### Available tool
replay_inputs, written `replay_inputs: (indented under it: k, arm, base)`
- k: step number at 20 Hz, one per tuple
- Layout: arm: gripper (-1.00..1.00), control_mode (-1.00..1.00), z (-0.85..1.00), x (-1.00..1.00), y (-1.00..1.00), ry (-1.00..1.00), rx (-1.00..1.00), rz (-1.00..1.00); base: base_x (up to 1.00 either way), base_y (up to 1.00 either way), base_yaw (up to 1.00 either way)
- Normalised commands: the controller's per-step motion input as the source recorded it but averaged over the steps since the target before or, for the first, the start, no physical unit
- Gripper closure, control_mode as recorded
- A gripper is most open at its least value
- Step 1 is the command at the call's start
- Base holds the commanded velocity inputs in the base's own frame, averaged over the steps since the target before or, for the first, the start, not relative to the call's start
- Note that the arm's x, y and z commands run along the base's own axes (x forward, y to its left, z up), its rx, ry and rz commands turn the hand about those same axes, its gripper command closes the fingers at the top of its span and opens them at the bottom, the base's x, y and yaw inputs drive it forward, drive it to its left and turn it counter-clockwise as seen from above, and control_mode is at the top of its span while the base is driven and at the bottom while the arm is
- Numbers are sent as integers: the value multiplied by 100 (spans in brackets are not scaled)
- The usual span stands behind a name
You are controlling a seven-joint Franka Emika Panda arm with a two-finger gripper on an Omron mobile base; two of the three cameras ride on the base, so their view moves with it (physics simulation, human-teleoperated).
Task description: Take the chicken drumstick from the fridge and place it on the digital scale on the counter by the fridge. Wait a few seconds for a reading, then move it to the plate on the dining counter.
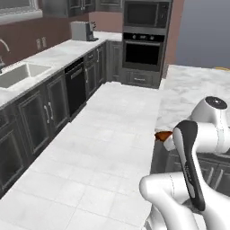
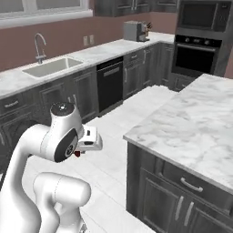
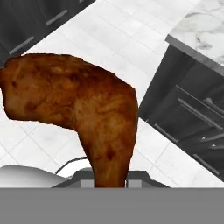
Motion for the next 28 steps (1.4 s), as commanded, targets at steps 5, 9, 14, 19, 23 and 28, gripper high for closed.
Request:
replay_inputs:
  k: [5, 9, 14, 19, 23, 28]
  arm:
    - [100, 100, 0, 0, 0, 0, 0, 0]
    - [100, 100, 0, 0, 0, 0, 0, 0]
    - [100, 100, 0, 0, 0, 0, 0, 0]
    - [100, 100, 0, 0, 0, 0, 0, 0]
    - [100, 100, 0, 0, 0, 0, 0, 0]
    - [100, 100, 0, 0, 0, 0, 0, 0]
  base:
    - [38, 20, -73]
    - [15, 68, -43]
    - [5, 59, -26]
    - [4, 0, -83]
    - [10, 1, -91]
    - [37, 26, -77]
